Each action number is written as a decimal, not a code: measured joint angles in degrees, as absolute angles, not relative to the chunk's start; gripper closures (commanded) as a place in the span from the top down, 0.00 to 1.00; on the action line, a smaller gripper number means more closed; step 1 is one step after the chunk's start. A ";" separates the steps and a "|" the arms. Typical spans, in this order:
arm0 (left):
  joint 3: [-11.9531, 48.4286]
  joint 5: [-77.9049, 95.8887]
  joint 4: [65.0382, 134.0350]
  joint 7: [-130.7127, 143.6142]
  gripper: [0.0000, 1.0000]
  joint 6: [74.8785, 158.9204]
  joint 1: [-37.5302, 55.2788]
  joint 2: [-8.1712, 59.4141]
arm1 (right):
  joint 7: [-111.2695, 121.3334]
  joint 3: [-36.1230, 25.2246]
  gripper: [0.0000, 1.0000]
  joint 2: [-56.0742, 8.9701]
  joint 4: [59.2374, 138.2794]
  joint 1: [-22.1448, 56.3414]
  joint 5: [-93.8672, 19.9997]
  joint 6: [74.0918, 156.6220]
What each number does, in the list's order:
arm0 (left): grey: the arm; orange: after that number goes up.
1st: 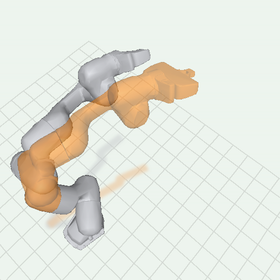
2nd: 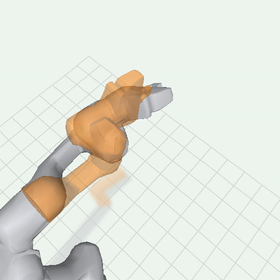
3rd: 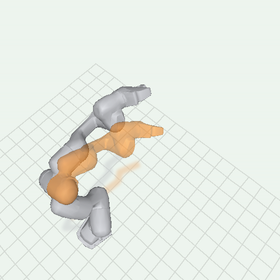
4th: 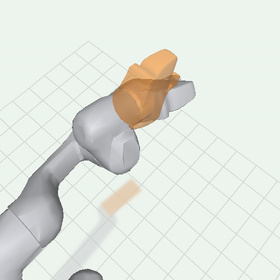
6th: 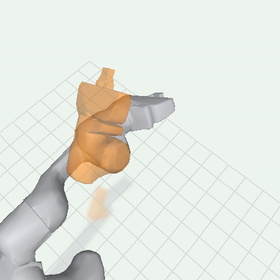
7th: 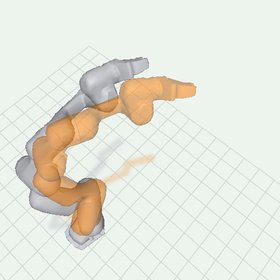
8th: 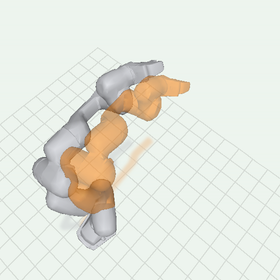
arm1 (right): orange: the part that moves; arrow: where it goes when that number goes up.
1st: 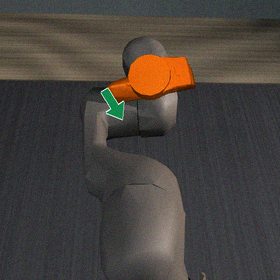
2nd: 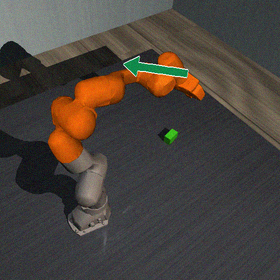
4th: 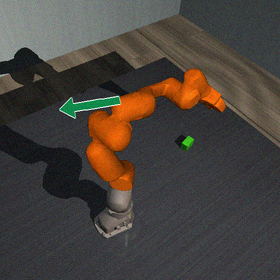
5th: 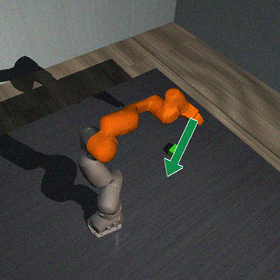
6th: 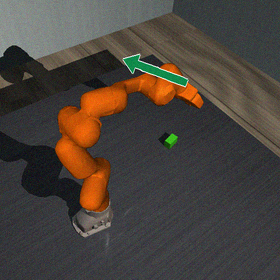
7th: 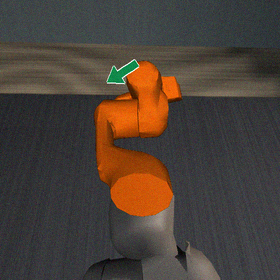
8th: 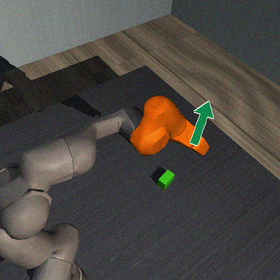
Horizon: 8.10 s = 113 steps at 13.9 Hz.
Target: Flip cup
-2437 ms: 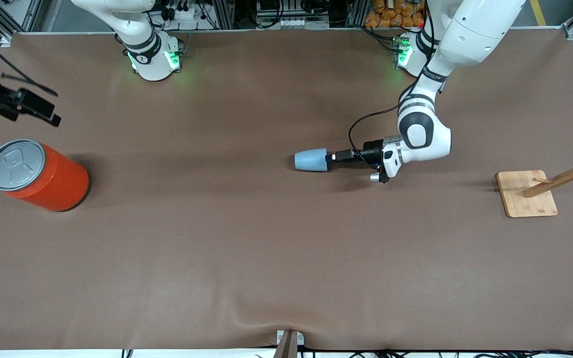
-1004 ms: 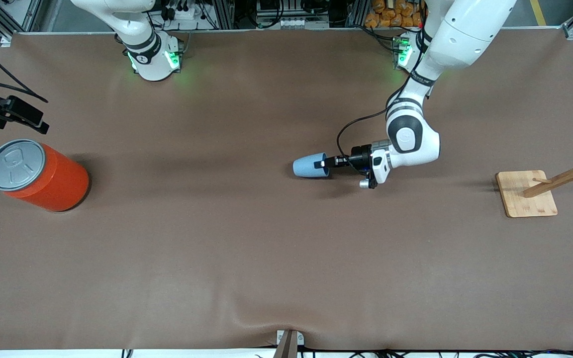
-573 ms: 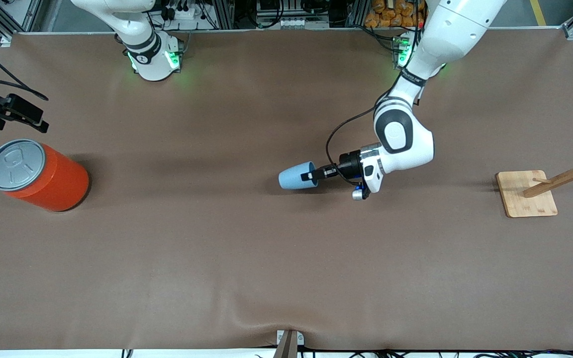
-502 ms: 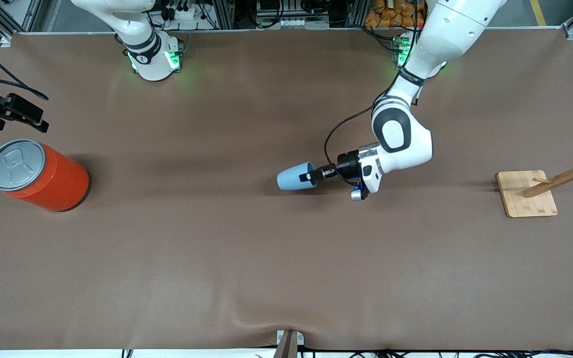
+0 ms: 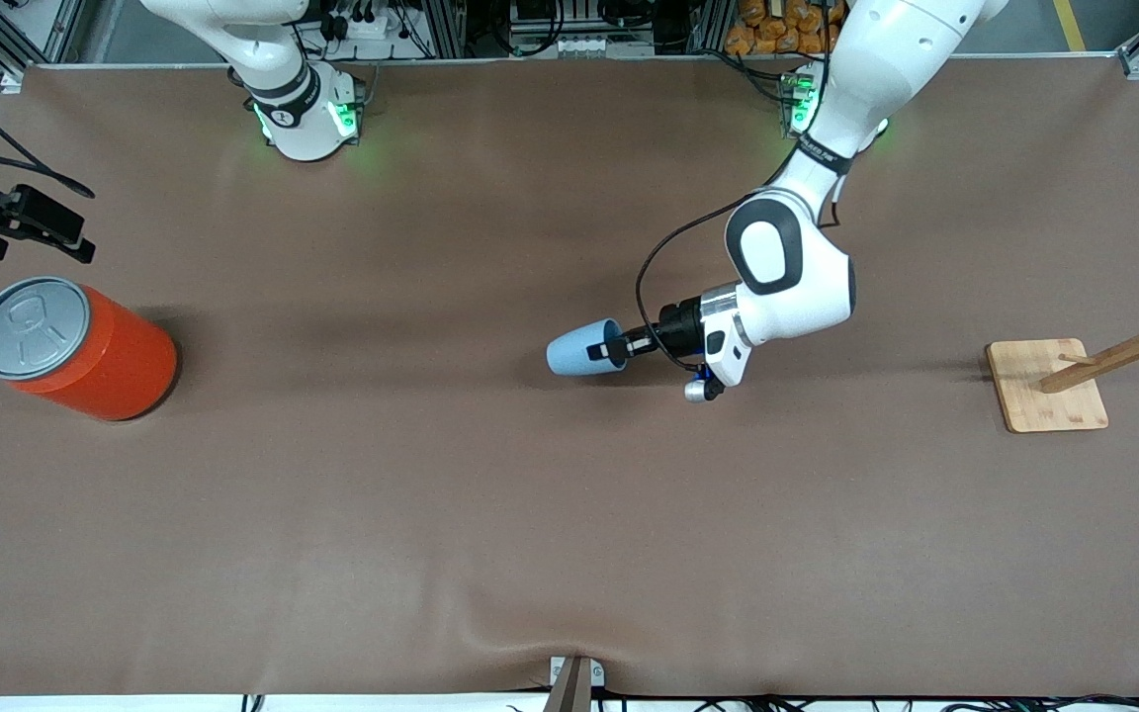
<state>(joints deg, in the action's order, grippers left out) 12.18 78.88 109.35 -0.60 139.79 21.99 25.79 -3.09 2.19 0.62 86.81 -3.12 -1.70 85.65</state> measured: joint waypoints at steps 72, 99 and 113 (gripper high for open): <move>23.83 -12.77 114.09 43.54 1.00 135.28 -16.32 23.41 | -3.05 1.47 1.00 0.60 86.82 -3.69 -1.99 84.89; 9.11 -8.39 84.75 6.03 1.00 90.03 -5.38 1.53 | -2.84 1.44 1.00 0.59 86.84 -3.70 -2.20 84.64; 0.61 -2.28 93.18 1.17 1.00 86.76 3.29 -7.47 | 1.46 1.09 1.00 0.59 86.84 -4.31 -2.20 84.63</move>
